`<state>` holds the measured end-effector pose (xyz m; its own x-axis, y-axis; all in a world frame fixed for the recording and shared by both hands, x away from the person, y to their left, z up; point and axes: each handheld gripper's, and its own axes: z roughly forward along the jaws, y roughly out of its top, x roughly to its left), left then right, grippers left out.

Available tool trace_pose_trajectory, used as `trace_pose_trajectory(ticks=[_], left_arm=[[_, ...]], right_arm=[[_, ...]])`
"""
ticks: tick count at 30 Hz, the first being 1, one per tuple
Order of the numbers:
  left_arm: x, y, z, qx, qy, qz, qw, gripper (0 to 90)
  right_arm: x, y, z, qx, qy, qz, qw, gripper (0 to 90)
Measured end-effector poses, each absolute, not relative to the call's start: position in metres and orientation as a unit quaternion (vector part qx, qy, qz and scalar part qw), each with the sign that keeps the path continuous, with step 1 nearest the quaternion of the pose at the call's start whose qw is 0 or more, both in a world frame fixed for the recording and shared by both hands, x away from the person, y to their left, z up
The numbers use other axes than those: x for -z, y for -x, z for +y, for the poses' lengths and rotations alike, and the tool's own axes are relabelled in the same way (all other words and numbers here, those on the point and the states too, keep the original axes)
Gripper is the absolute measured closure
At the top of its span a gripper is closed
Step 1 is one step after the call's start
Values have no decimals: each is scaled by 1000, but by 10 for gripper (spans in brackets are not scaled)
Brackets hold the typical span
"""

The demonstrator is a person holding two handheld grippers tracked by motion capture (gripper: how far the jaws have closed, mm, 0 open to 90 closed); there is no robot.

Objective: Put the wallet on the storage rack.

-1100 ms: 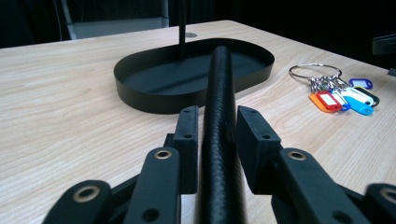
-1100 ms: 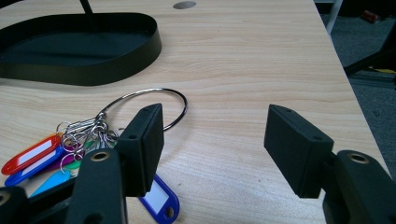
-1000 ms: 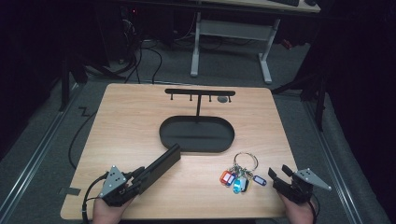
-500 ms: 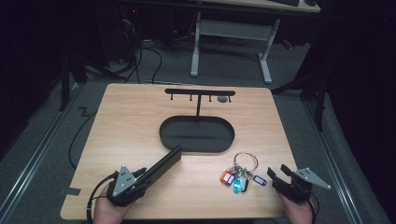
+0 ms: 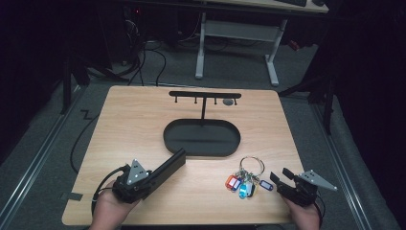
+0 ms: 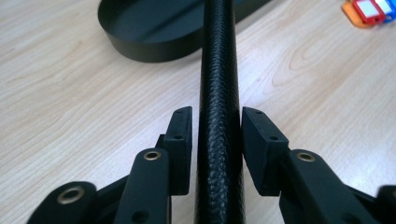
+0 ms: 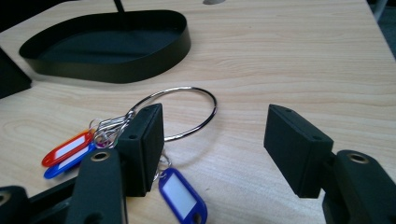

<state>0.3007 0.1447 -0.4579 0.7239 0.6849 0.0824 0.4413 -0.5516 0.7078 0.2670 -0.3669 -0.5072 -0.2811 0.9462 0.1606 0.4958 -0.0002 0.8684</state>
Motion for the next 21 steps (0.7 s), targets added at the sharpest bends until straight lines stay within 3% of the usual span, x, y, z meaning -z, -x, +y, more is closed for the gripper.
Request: trace_pose_trajectory(ticks=[10,21], left_arm=[[447,-318,131,-159,-896,310,274,627],[435,-331,119,-127,-926,289,207,705]], right_arm=[[502,-257,-374,-462,-543,655,250,385],[506,-258,-377,-455,-553,651,251,382]])
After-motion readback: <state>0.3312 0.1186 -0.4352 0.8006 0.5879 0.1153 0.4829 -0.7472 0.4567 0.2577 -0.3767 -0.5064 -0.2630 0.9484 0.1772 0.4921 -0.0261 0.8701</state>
